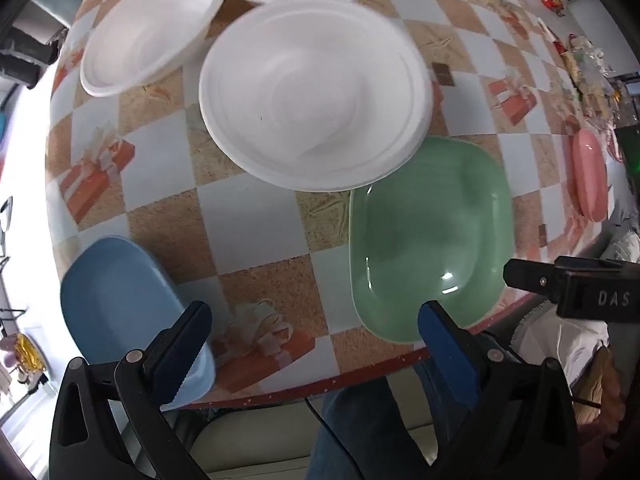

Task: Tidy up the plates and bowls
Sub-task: 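Reach the right gripper toward the green square plate's rim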

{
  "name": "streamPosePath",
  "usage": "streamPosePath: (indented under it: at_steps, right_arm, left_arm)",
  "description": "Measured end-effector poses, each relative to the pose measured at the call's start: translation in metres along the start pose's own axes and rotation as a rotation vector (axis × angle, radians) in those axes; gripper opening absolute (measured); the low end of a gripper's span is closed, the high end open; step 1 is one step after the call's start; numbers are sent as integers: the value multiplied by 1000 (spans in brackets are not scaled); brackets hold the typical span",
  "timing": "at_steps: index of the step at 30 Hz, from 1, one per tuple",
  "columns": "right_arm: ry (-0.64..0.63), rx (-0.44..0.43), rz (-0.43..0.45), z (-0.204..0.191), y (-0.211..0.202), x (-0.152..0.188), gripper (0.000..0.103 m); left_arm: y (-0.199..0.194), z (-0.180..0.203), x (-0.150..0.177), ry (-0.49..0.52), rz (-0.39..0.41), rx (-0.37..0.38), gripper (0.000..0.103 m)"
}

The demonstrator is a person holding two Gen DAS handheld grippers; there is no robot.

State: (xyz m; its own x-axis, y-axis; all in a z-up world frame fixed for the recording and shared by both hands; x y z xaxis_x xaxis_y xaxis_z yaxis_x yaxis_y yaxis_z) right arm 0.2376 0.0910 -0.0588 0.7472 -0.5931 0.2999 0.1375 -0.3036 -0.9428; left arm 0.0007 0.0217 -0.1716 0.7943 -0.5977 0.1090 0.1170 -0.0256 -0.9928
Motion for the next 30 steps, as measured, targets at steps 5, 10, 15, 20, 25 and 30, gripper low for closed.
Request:
streamPosePath:
  at_steps: [5, 10, 15, 20, 25, 30]
  right_arm:
    - [-27, 31, 0, 1, 11, -13, 103]
    - [-79, 32, 48, -9, 26, -40, 103]
    - [-74, 26, 32, -12, 33, -48, 103]
    - [-74, 20, 12, -21, 42, -57, 103]
    - [-86, 16, -8, -33, 58, -59, 103]
    - [-95, -4, -29, -48, 69, -53, 103]
  left_arm:
    - [16, -3, -4, -41, -19, -12, 103]
    - [26, -9, -15, -61, -4, -42, 103]
    - [37, -10, -46, -71, 84, -32, 103]
    - [49, -11, -49, -47, 59, -70, 101]
    - [55, -10, -52, -31, 39, -78, 97]
    - [61, -9, -54, -26, 21, -75, 88]
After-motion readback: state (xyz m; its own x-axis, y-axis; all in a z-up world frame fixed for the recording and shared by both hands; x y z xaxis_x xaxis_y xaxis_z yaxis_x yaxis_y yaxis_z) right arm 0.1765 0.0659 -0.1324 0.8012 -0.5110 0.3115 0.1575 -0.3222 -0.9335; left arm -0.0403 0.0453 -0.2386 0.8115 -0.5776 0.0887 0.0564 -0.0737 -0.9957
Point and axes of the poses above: each gripper's, at about its wrist camera, not at the fingertips, and y roughly the way its jaws point, z to its right, x to its underside, the point moved 10 cm from there along y, roughly the way its jaws point, and after that the axes turned 6 degrees about -y, right-handed, at the moved point
